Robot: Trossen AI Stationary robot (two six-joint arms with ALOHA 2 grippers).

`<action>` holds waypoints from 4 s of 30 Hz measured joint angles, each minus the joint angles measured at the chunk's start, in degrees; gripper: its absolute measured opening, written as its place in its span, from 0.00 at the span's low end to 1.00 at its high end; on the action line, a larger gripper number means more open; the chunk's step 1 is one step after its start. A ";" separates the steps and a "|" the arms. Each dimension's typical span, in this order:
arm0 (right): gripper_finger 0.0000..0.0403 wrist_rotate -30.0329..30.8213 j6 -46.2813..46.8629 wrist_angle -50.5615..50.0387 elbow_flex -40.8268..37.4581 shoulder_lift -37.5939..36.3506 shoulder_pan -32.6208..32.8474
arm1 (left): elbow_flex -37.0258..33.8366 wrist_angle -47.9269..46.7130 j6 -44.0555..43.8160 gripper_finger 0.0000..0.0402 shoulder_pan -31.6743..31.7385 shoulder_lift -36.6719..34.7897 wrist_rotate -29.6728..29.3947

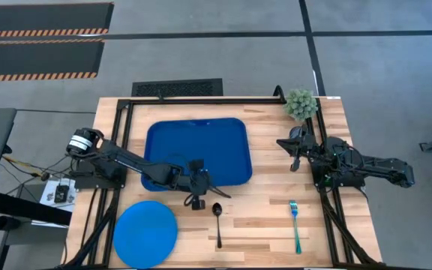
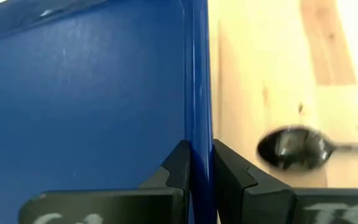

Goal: Pick and place plate/cup/fork/spoon on tray
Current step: Prepare the blue tray in the middle of the table

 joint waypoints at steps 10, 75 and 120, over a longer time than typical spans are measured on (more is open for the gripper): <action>0.11 -0.01 0.00 0.00 0.01 0.00 0.02 | 1.98 8.49 2.70 0.06 -0.90 9.34 -0.71; 0.11 -0.01 0.00 0.02 -0.01 -0.02 0.01 | 11.81 13.50 -2.41 0.06 -1.91 20.52 2.30; 0.11 -0.01 0.00 0.00 -0.01 -0.02 0.00 | 11.83 14.99 -7.20 0.22 -1.90 20.39 3.82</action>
